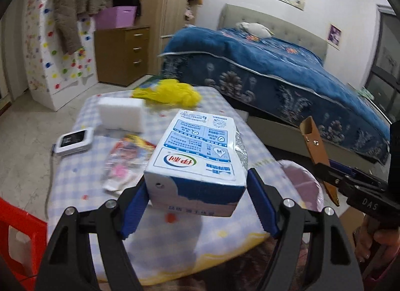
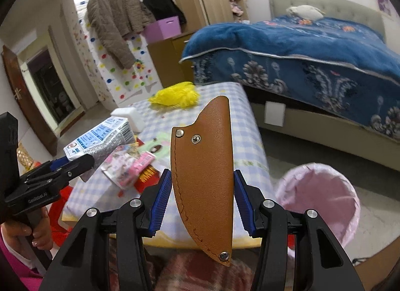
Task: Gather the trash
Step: 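Carry sheath and carton to the bin and open both grippers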
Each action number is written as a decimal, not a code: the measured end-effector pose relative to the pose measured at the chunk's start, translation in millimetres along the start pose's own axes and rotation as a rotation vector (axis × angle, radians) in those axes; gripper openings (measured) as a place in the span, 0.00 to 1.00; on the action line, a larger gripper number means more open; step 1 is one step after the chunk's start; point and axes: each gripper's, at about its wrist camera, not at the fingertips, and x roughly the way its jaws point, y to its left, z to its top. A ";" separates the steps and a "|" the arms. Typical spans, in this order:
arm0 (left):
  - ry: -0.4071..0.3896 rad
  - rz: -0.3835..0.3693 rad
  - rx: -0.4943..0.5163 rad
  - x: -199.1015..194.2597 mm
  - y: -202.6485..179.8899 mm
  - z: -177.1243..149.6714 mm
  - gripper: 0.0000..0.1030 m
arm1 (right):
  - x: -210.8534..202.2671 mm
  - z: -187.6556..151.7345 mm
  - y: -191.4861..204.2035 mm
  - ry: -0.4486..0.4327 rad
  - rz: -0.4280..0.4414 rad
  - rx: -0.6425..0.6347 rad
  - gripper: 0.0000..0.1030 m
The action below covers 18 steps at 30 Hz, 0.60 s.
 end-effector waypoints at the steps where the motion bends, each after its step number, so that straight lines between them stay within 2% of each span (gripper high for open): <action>1: 0.002 -0.012 0.010 1.8 -6.7 -0.4 0.71 | -3.3 -2.7 -5.6 -0.001 -0.010 0.009 0.48; 11: 0.034 -0.159 0.198 40.0 -111.5 -0.4 0.71 | -39.5 -32.9 -92.8 -0.010 -0.168 0.146 0.48; 18: 0.077 -0.243 0.305 79.2 -174.8 -1.2 0.71 | -47.0 -46.7 -142.9 0.005 -0.260 0.228 0.48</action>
